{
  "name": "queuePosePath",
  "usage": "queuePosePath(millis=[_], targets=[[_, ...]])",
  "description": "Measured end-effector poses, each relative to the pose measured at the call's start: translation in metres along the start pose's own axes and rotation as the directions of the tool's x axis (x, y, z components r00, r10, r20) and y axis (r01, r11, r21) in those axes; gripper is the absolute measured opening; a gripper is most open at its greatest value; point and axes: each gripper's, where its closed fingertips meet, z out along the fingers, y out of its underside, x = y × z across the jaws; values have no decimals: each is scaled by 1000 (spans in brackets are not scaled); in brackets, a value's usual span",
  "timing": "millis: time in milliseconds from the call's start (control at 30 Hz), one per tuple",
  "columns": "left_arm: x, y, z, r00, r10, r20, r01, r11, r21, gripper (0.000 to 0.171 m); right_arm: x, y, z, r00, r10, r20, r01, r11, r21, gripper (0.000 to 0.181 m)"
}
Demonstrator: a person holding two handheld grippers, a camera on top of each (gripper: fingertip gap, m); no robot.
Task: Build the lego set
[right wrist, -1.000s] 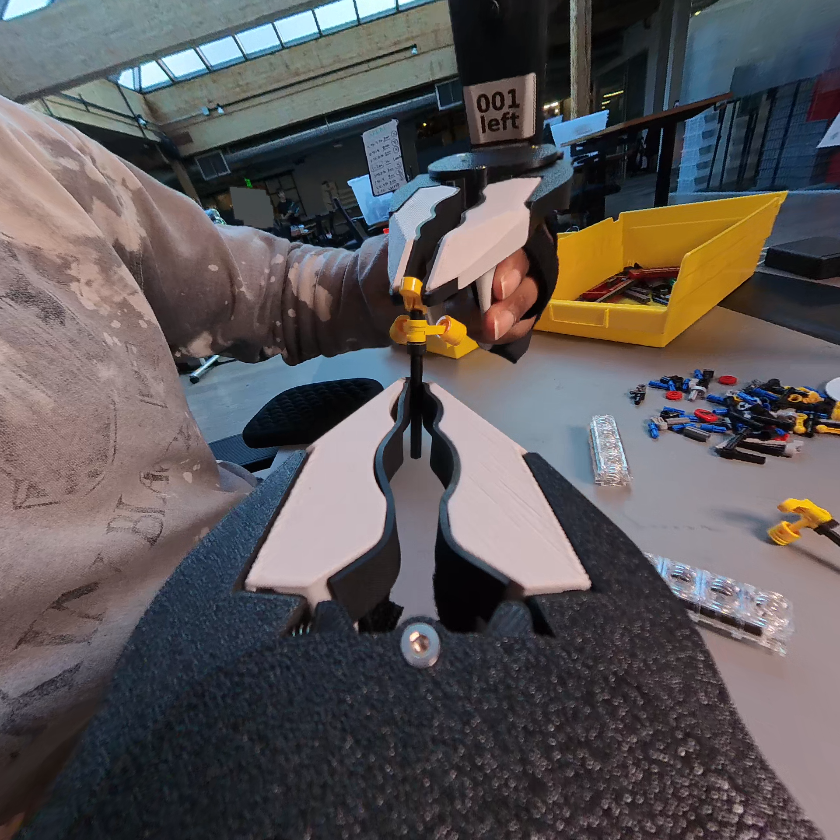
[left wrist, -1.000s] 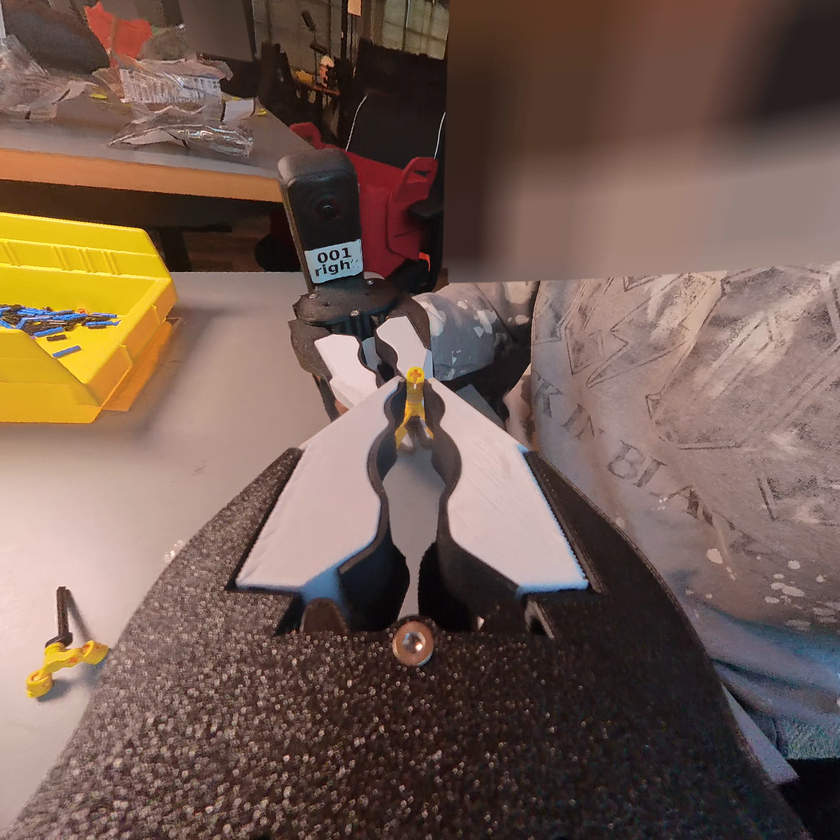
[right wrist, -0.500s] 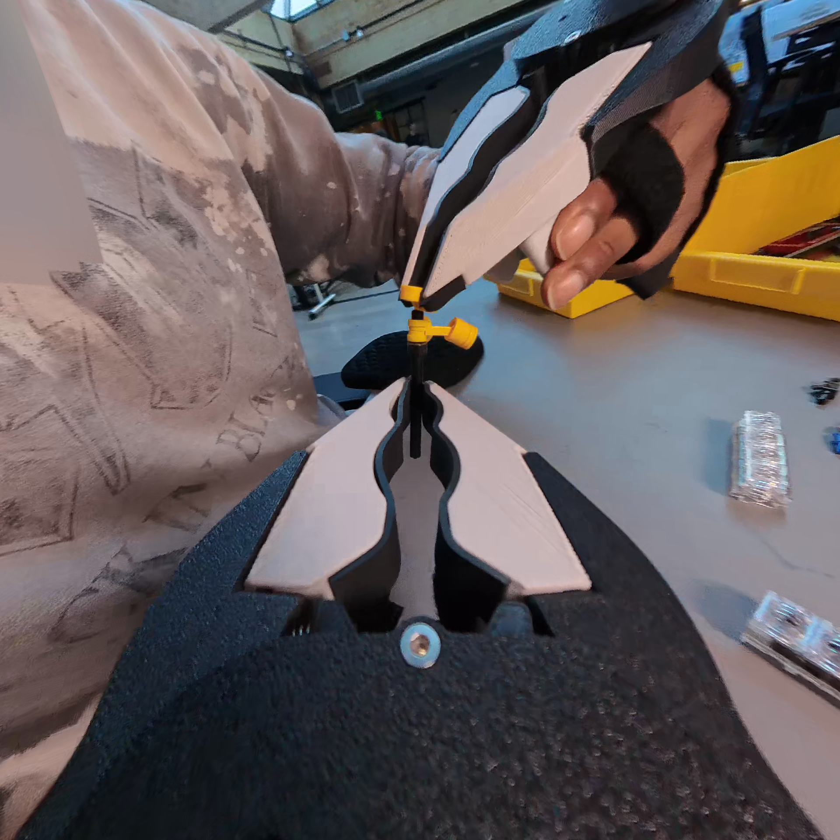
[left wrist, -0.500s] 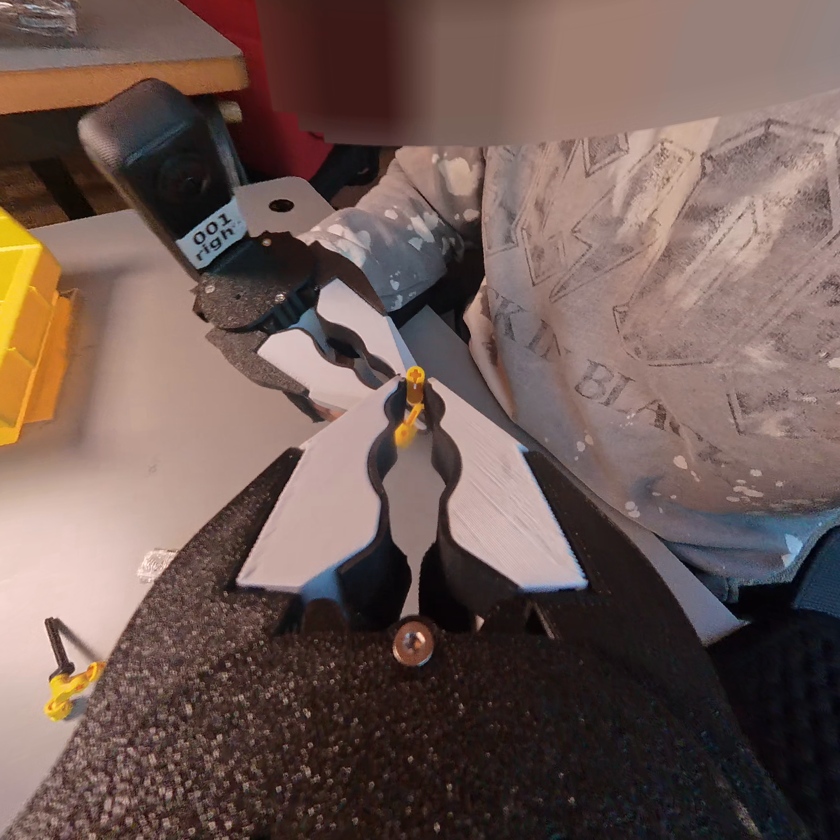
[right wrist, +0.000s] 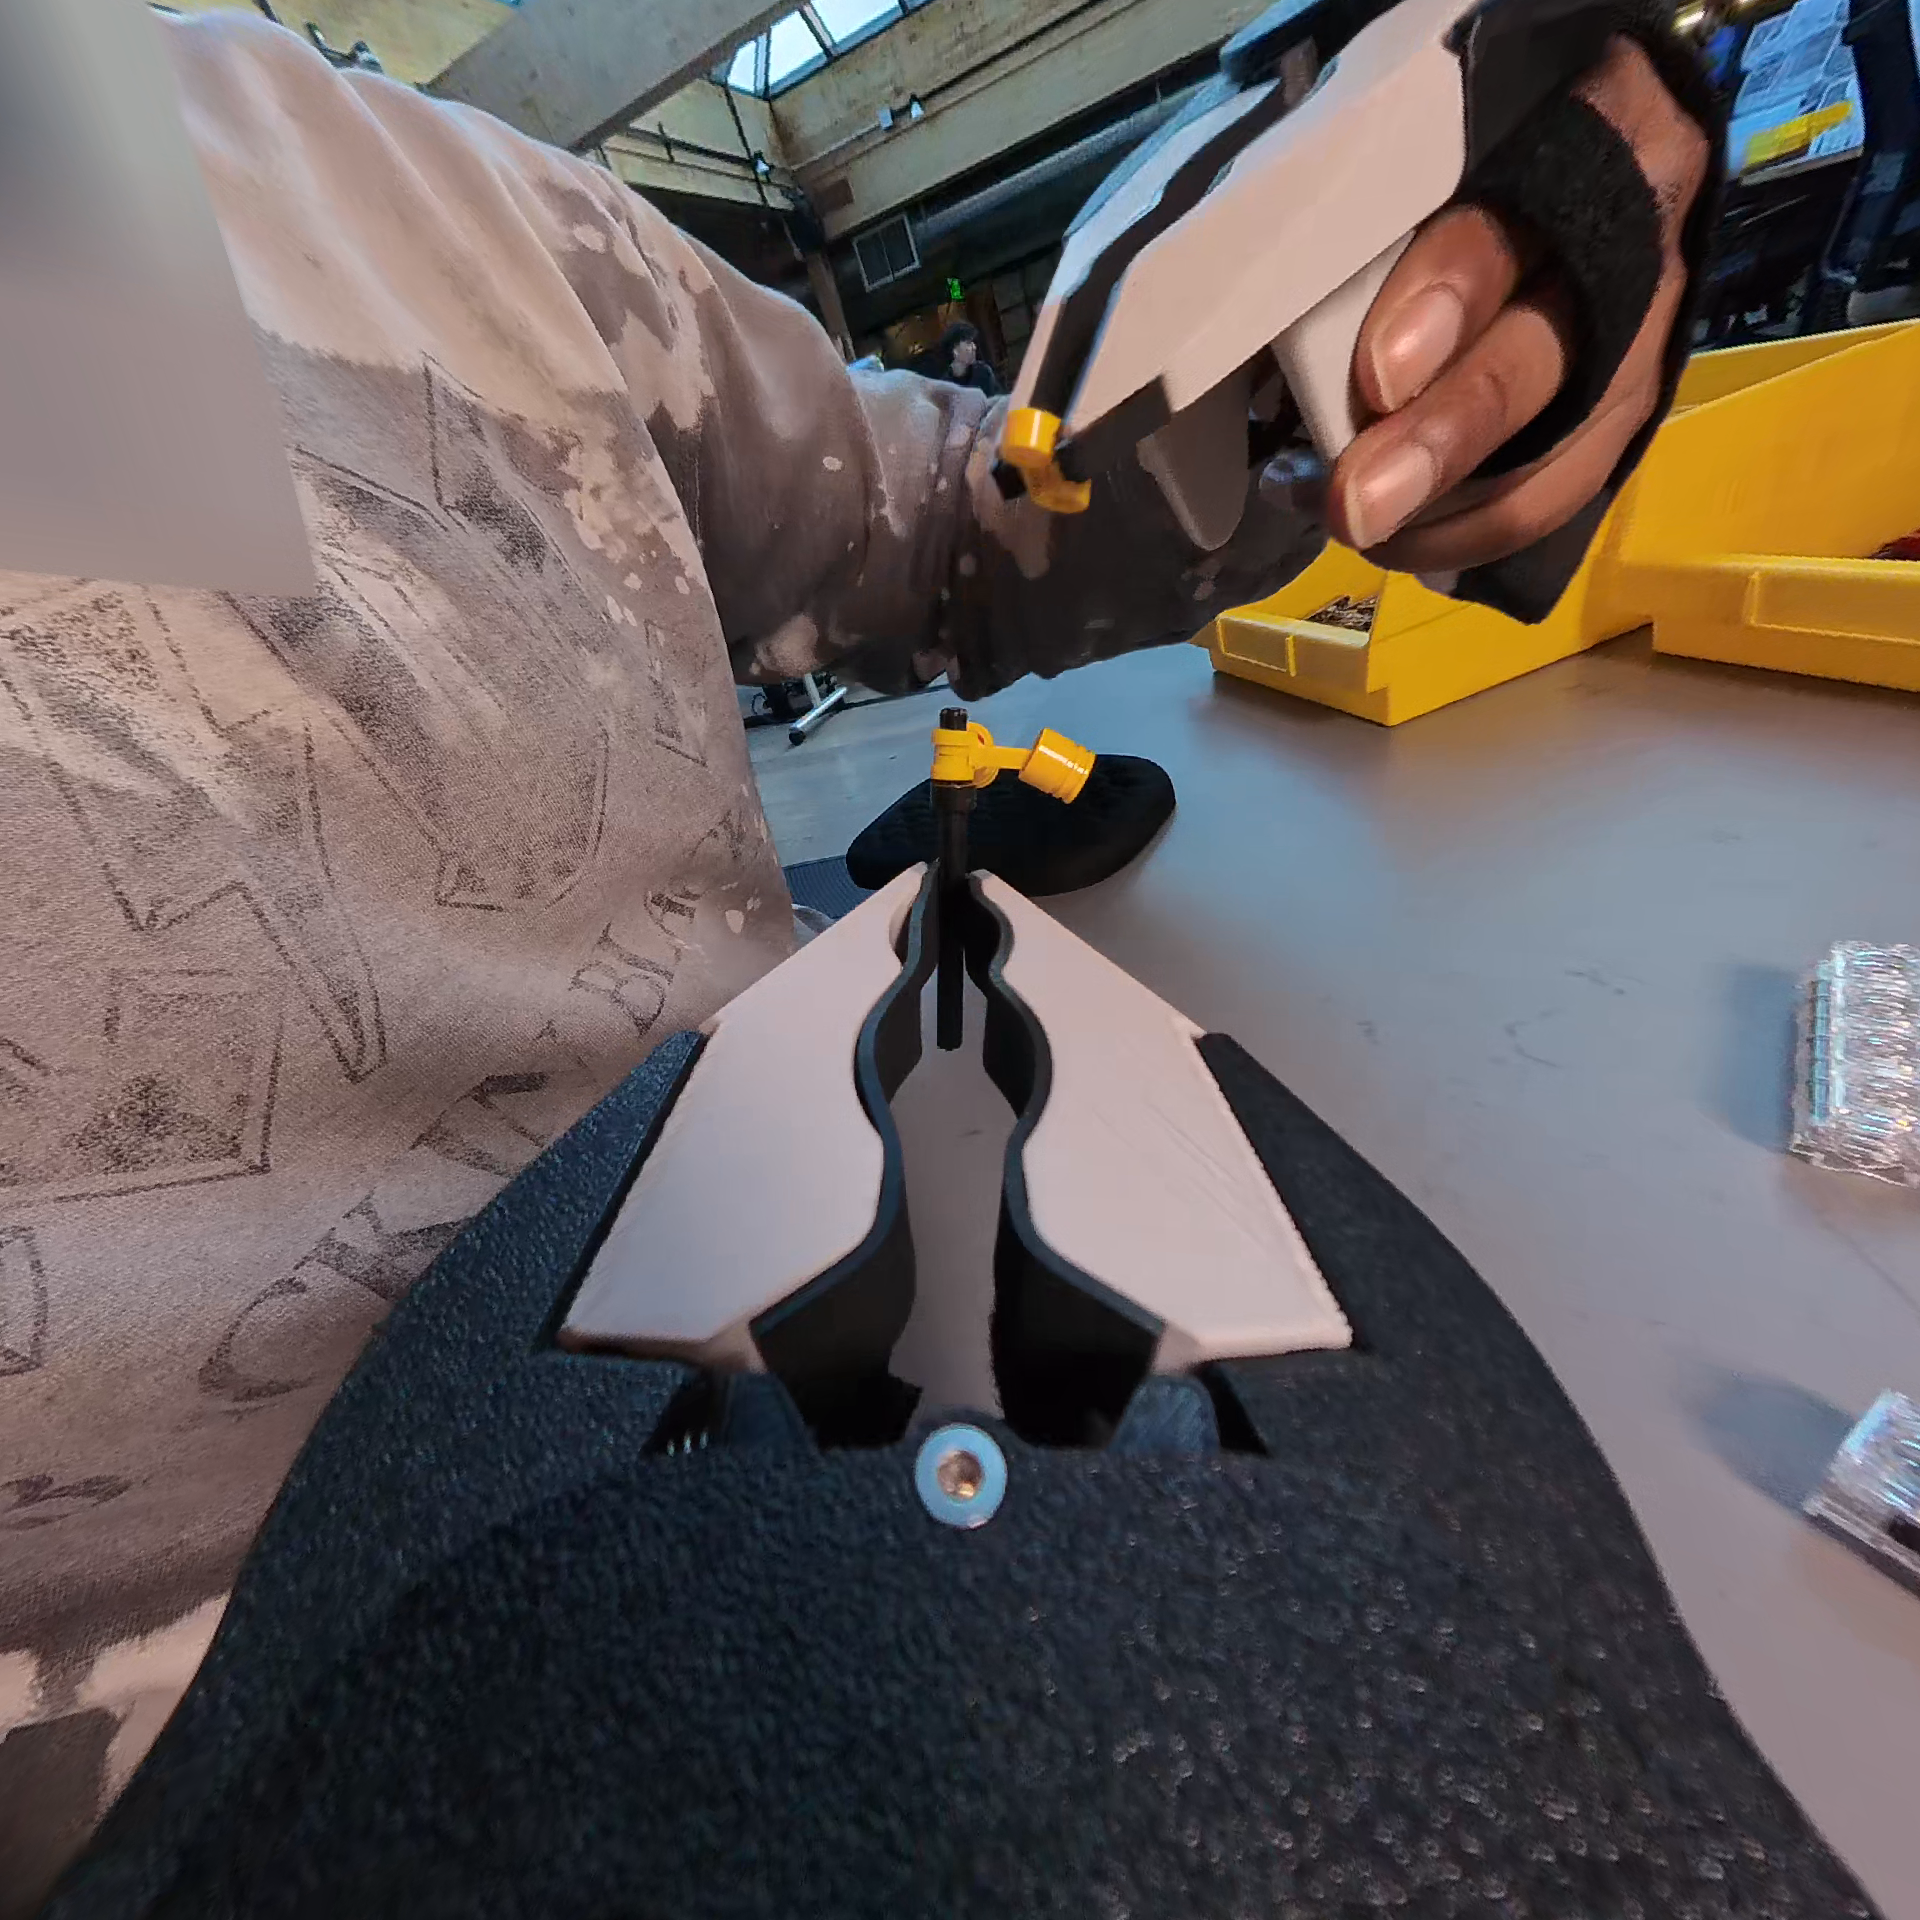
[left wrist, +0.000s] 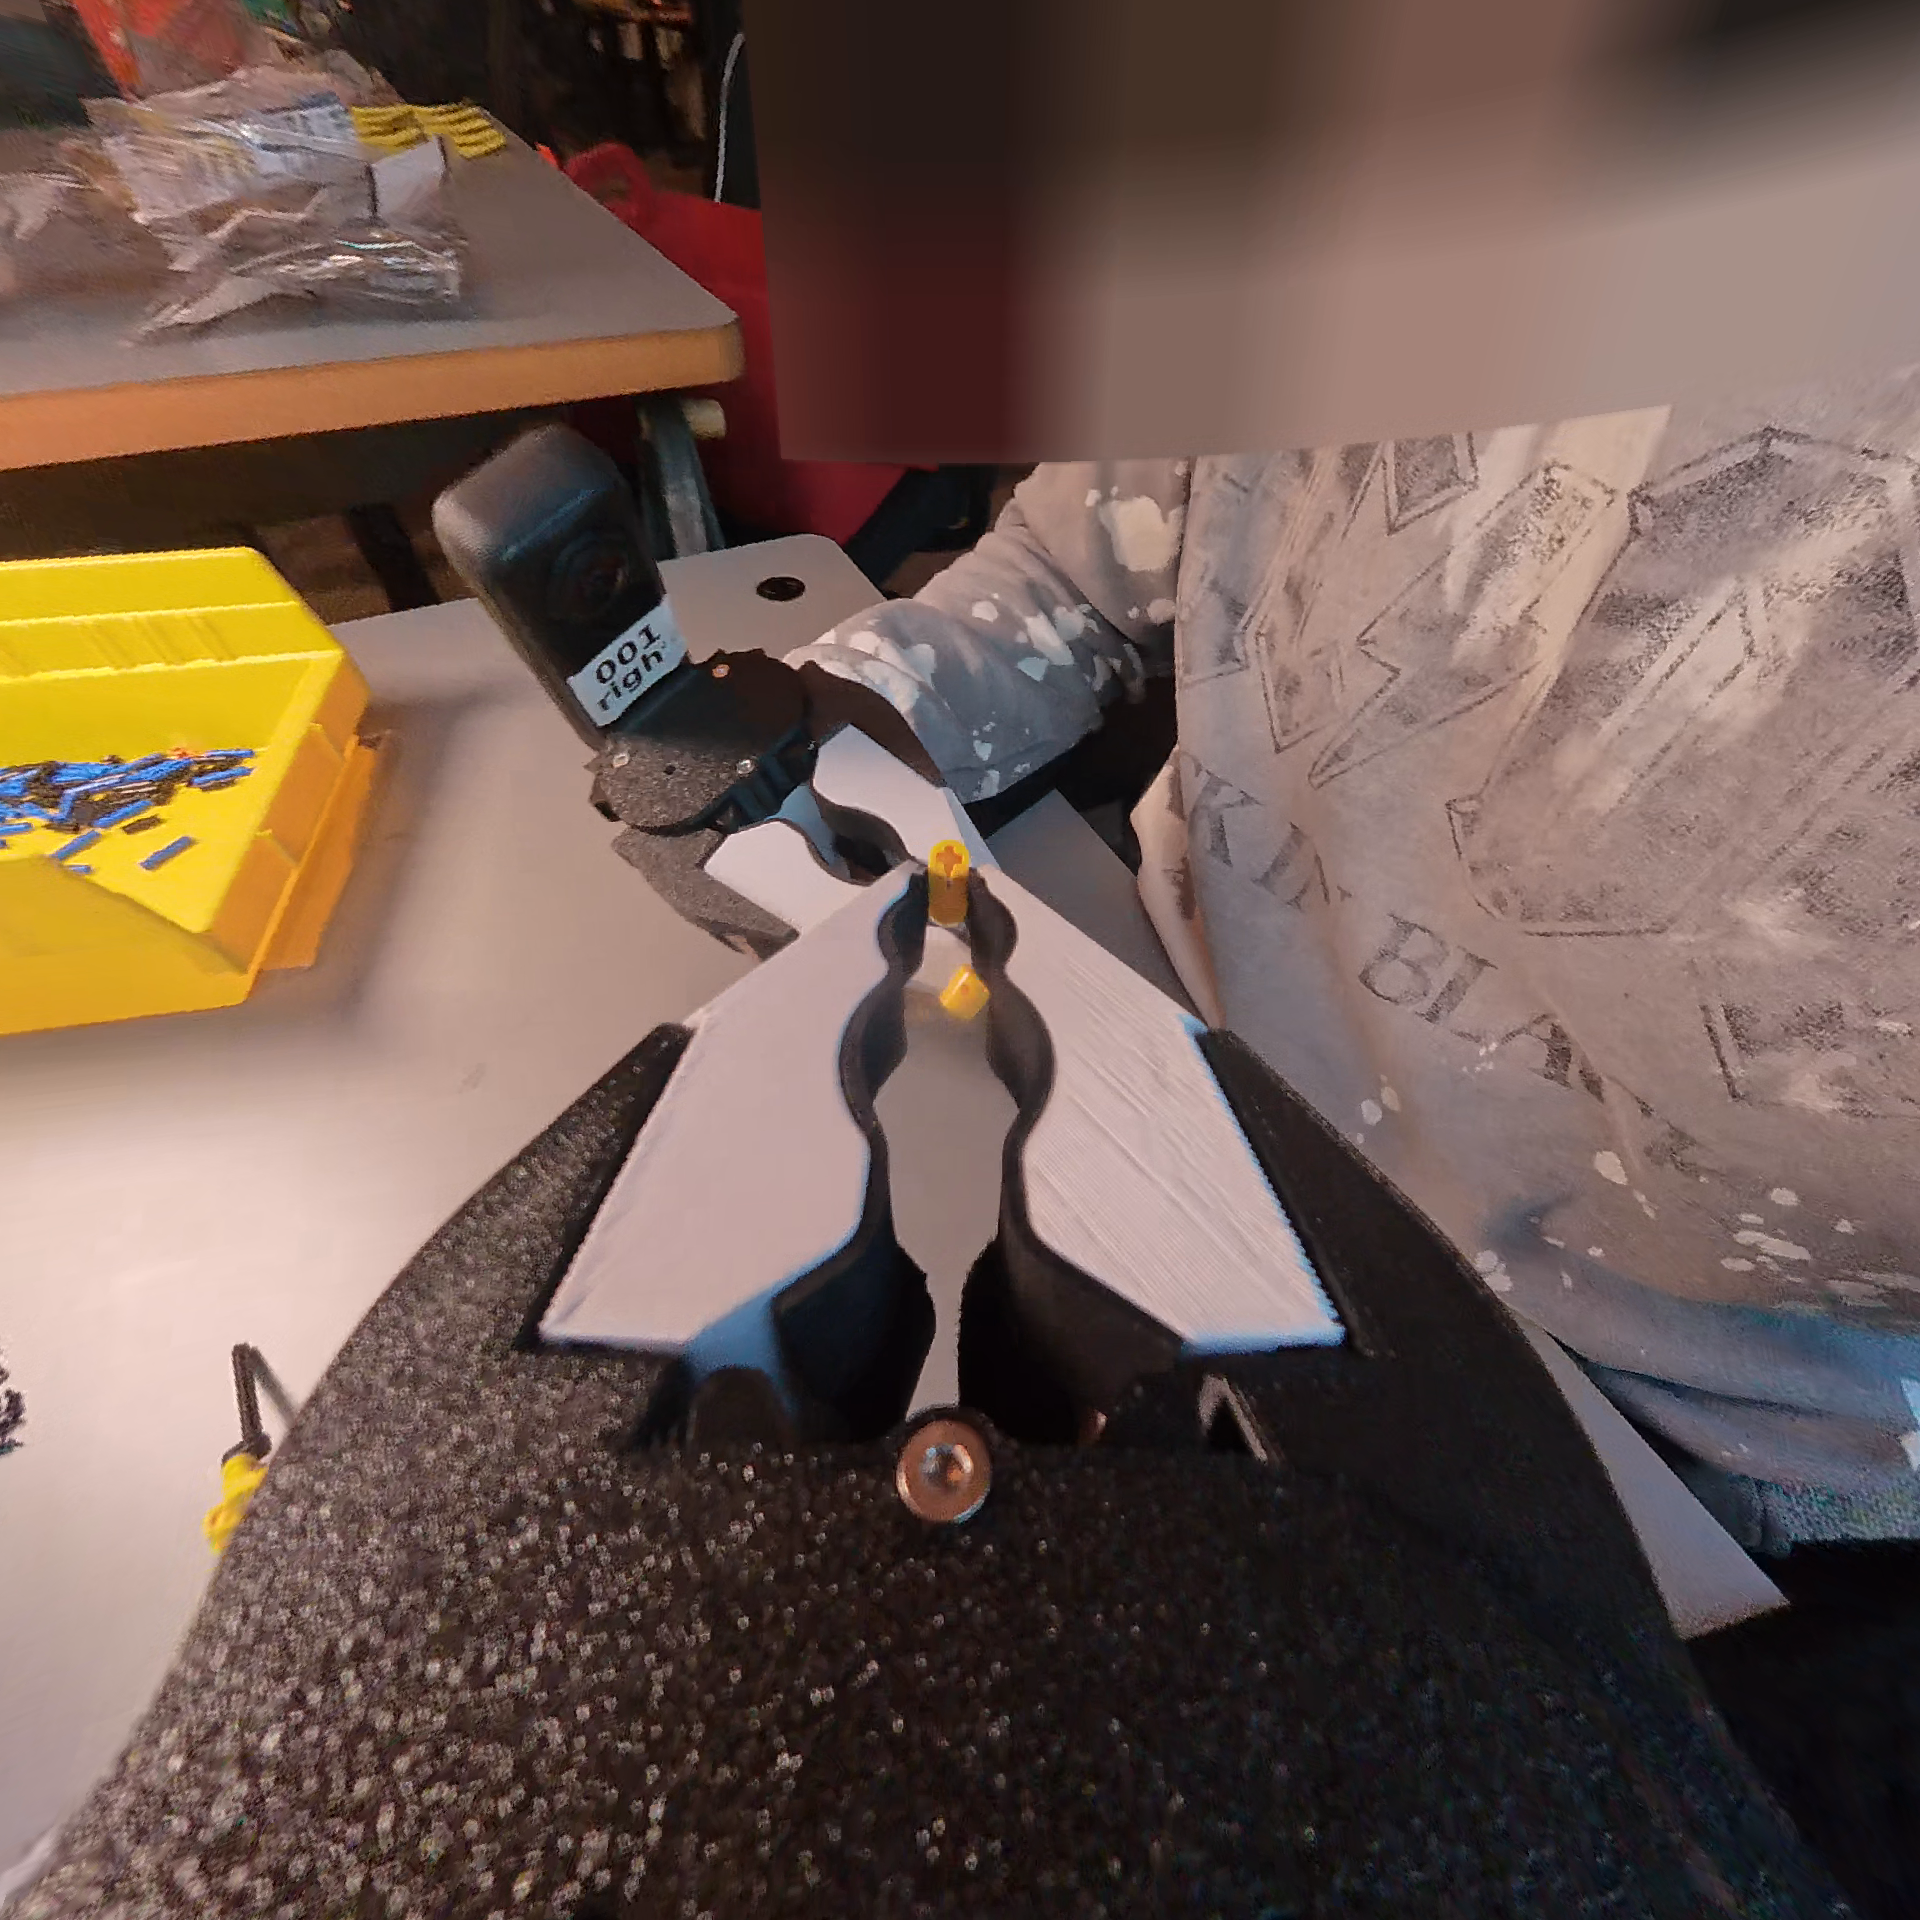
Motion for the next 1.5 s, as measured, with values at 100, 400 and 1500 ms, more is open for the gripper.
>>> queuePosePath(millis=[100,400,1500], targets=[[2,13,-9,998,-28,57,26,999,29,7,1,1,-1,1000,-4,-4,4,1000,-4,3],[20,19,-1,990,-48,135,26,987,160,7,9,11,7,999,6,-38,-7,999,-47,3],[-32,16,-10,856,-469,217,345,831,437,7,58,-17,-14,845,-173,-506,174,984,-46,3]])
